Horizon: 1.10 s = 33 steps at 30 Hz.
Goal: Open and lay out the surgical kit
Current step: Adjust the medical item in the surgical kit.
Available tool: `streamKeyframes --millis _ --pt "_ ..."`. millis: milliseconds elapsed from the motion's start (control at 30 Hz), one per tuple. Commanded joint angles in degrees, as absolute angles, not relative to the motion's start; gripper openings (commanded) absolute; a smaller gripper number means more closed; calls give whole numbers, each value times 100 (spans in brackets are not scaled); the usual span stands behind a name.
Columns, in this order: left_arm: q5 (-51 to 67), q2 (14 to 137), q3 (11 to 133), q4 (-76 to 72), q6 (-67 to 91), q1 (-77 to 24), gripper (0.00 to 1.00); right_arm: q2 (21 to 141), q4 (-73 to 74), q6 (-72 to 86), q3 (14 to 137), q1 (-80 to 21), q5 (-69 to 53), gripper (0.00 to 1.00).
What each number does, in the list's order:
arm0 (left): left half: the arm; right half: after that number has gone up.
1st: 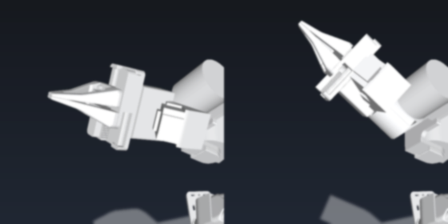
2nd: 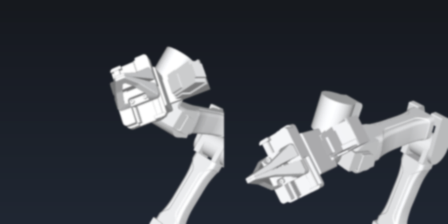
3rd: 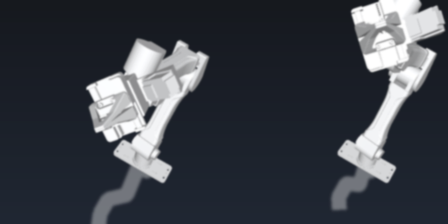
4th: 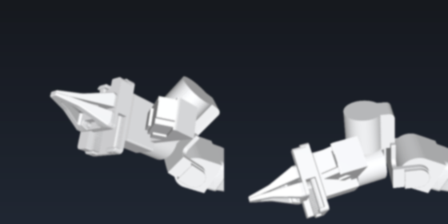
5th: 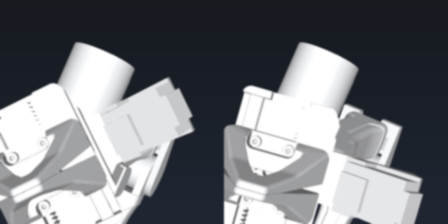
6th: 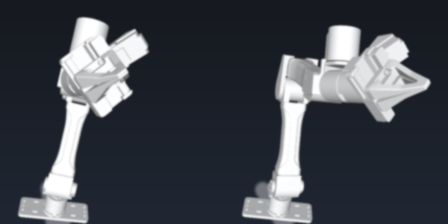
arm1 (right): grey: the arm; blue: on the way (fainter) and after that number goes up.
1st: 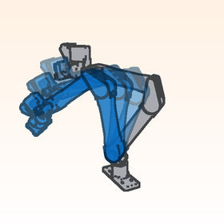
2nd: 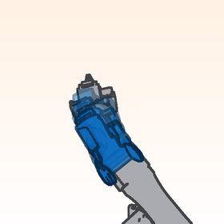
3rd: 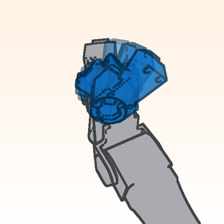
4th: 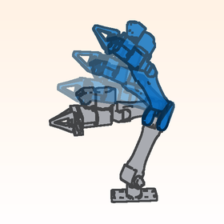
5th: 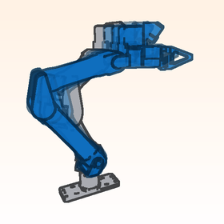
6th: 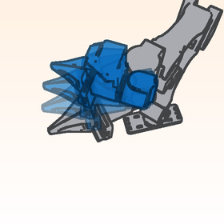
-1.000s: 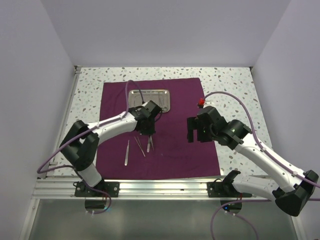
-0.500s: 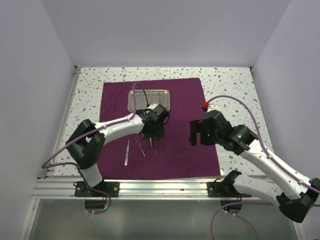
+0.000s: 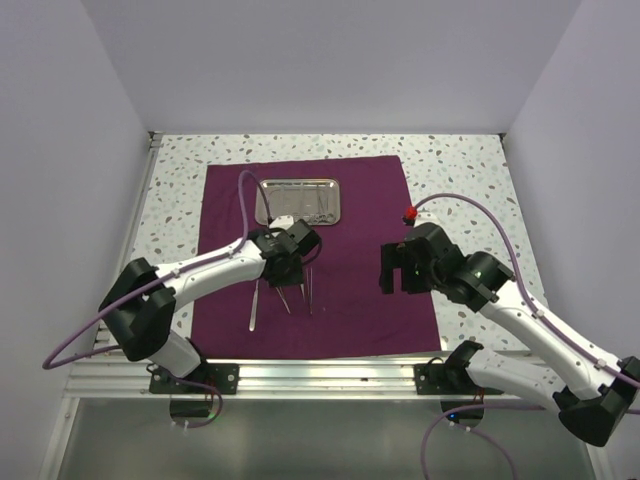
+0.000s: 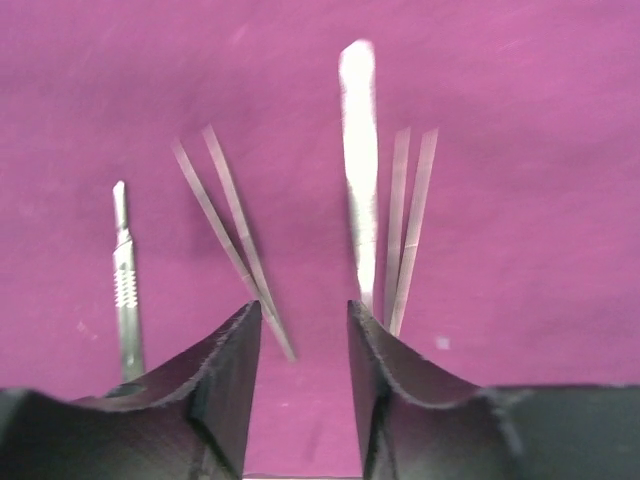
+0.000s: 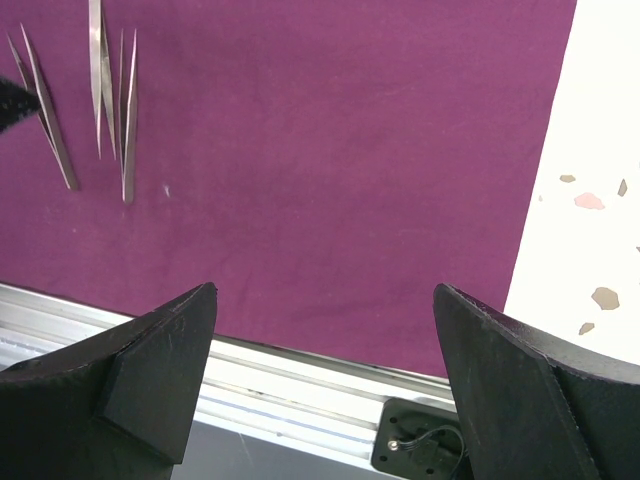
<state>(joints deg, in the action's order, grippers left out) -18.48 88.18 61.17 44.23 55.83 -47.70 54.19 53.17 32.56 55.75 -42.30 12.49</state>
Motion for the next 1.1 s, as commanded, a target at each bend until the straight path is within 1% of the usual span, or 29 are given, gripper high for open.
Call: streamKeyframes --millis 0,133,400,667,767,800,833,867,933,1000,1067 --pt "-2118 8868 5959 4579 5888 -4799 42 5493 5247 3208 5643 -4210 1239 93" --pt "-2171 9008 5889 4605 5968 -4790 39 5467 5326 3182 5660 -4219 1274 93" --pt "-2171 9211 5696 4500 6029 -4781 40 5414 5423 3164 5634 -4219 1327 93" --pt "-1907 9422 5318 3964 5898 -4746 40 5440 5405 3243 5625 -4210 1353 93" --pt "-1837 9475 5265 3780 5819 -4702 32 5432 5414 3243 5625 -4219 1362 93" --pt "-1802 9475 5256 3701 5827 -4693 29 5440 5423 3243 5634 -4210 1371 93" --pt "-1784 9475 5247 3665 5818 -4685 24 5432 5423 3243 5642 -4219 1371 93" --pt "-1767 9475 5247 3639 5801 -4685 21 5432 5449 3252 5643 -4210 1397 93" --pt "-1732 9518 5256 3595 5748 -4676 12 5397 5449 3287 5608 -4210 1397 93" --pt "-1714 9554 5308 3621 5687 -4676 0 5388 5440 3331 5573 -4219 1389 93" --pt "-1775 9563 5457 3700 5634 -4685 0 5370 5432 3366 5555 -4210 1380 93"
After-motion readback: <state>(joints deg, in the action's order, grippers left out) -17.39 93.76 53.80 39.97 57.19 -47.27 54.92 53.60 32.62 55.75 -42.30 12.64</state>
